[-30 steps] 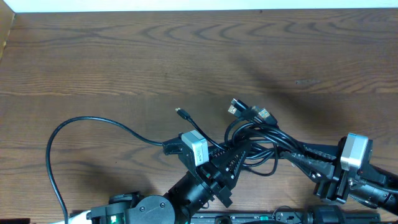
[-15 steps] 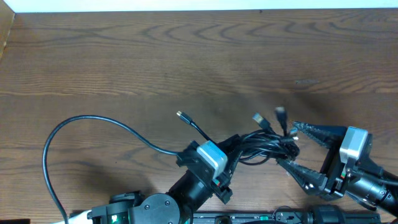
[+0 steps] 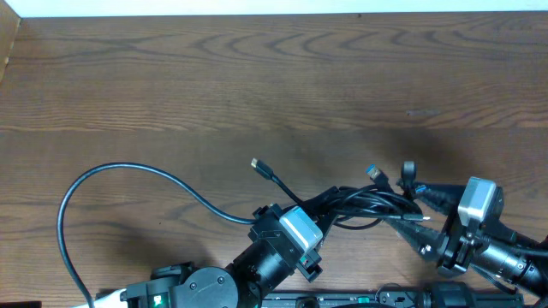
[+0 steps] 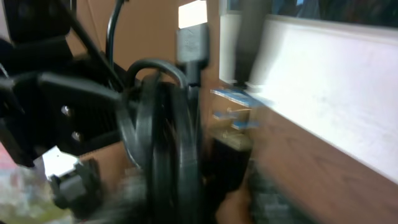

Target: Untangle cables

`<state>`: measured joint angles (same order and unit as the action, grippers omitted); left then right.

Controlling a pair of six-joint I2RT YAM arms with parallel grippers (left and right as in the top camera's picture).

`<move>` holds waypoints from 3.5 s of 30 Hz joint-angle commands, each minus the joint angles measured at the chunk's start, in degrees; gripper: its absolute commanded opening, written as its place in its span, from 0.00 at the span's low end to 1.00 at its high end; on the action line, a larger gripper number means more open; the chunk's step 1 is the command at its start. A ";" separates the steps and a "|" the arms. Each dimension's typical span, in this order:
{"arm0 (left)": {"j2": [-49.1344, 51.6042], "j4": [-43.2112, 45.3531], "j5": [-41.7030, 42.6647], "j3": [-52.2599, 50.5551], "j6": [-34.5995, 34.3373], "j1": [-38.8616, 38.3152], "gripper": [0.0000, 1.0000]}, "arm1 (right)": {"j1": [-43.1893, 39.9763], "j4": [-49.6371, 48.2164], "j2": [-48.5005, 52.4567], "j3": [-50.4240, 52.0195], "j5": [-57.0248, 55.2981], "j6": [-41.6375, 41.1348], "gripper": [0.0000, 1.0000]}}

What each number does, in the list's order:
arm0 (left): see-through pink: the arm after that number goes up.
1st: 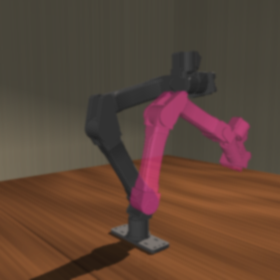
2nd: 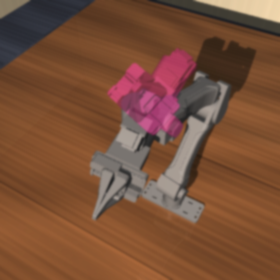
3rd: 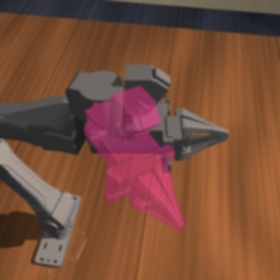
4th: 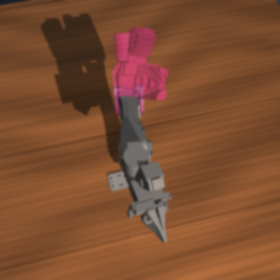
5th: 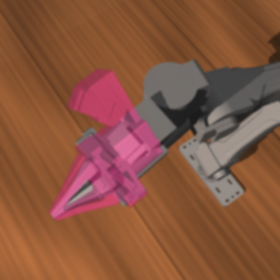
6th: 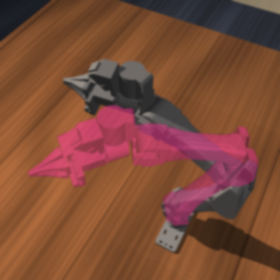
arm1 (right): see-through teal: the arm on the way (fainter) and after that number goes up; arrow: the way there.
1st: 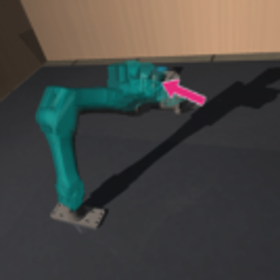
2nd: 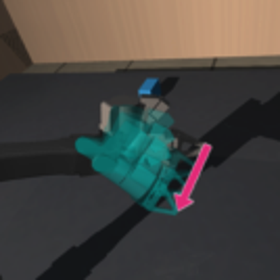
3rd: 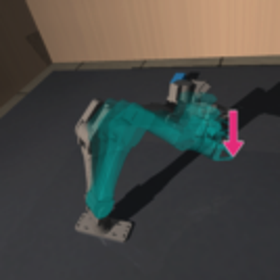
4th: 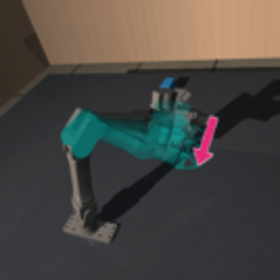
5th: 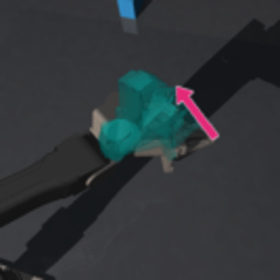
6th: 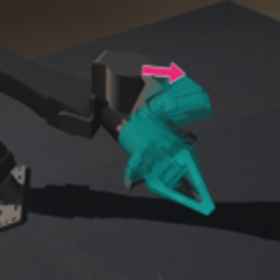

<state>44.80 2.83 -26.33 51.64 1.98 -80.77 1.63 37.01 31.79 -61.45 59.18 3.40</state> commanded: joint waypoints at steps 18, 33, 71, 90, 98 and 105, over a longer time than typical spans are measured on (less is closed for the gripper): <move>-3.15 -0.85 -15.08 1.25 -10.27 0.04 0.08 | -0.09 -0.09 -0.28 -0.68 -20.46 -7.96 0.01; -3.34 -1.49 -12.68 1.25 -10.69 -0.11 0.48 | -0.09 -0.61 -0.28 -0.68 -21.51 -8.55 0.01; -2.08 -13.14 12.15 1.25 39.47 -0.09 0.72 | -0.09 9.22 -0.26 -0.68 -9.92 -38.47 0.01; 4.17 -19.56 7.85 1.20 47.91 -0.11 0.59 | -0.07 19.30 -0.26 -0.68 -4.55 -30.47 0.01; 7.34 -21.57 8.11 1.20 47.71 -0.11 0.48 | -0.07 19.15 -0.26 -0.68 -4.55 -29.88 0.01; 9.68 -18.91 14.80 1.20 47.71 -0.11 0.47 | -0.07 19.15 -0.26 -0.68 -4.55 -29.86 0.01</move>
<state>53.32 -16.38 -15.57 51.68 49.95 -81.01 1.56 57.17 31.86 -61.41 51.51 -26.87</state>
